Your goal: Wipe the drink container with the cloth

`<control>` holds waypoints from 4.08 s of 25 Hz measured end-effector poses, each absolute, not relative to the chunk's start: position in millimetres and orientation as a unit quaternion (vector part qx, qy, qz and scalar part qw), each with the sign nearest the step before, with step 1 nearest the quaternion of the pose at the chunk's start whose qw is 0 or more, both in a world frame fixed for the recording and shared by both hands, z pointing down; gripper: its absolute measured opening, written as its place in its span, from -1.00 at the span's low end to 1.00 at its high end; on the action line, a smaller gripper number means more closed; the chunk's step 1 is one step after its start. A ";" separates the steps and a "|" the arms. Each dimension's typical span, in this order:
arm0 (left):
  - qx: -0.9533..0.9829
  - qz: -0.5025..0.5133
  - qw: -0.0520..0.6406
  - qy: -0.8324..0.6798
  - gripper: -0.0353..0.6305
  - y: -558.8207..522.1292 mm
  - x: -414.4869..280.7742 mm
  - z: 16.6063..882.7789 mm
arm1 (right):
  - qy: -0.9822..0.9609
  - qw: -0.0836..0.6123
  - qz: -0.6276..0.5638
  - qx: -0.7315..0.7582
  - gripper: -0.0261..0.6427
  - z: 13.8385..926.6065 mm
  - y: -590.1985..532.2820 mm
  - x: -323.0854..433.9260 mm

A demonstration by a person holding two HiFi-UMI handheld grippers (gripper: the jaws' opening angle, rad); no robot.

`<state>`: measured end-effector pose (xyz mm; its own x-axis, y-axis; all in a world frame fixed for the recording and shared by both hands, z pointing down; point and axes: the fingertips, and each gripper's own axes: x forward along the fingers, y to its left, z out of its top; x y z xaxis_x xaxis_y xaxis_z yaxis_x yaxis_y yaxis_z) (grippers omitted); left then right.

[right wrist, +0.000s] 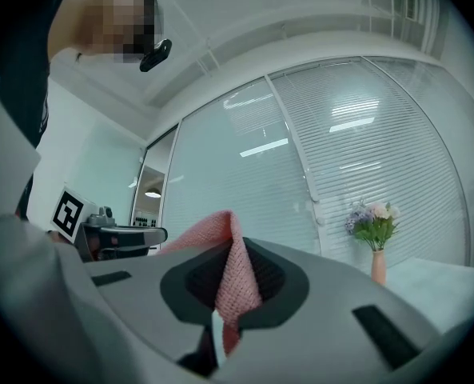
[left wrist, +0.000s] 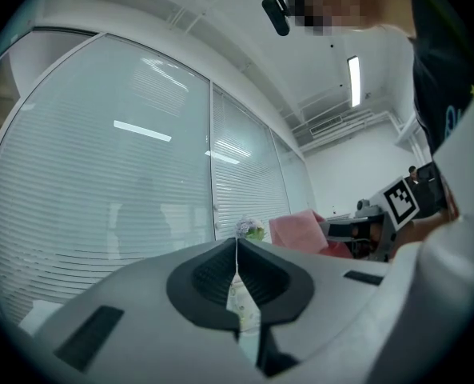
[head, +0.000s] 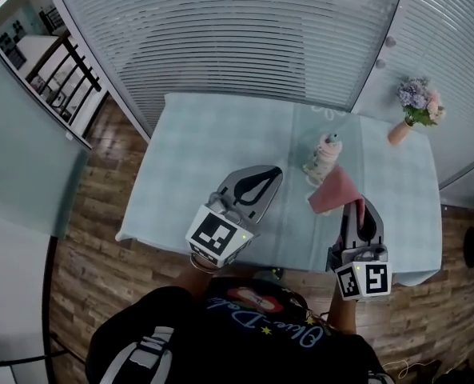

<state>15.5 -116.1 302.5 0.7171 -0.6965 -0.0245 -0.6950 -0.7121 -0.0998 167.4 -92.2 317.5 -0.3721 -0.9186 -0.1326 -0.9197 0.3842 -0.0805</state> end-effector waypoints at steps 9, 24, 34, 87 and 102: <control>-0.919 -0.025 0.053 0.389 -0.88 -125.0 57.2 318.4 | 0.826 0.033 -0.002 -0.563 -0.89 353.5 -117.4 219.2; -0.917 -0.034 0.032 0.396 -0.88 -153.3 64.0 344.9 | 0.823 -0.021 0.023 -0.568 -0.89 373.6 -171.1 248.5; -0.922 -0.037 0.028 0.385 -0.88 -192.6 75.3 354.0 | 0.842 -0.073 0.066 -0.530 -0.89 375.9 -245.4 255.3; -0.940 -0.088 -0.009 0.330 -0.88 -247.1 130.4 406.4 | 0.856 -0.247 0.003 -0.453 -0.89 534.0 -287.9 199.2; -0.935 -0.081 -0.013 0.344 -0.88 -247.5 124.3 404.0 | 0.811 -0.262 -0.022 -0.522 -0.89 527.1 -287.2 231.3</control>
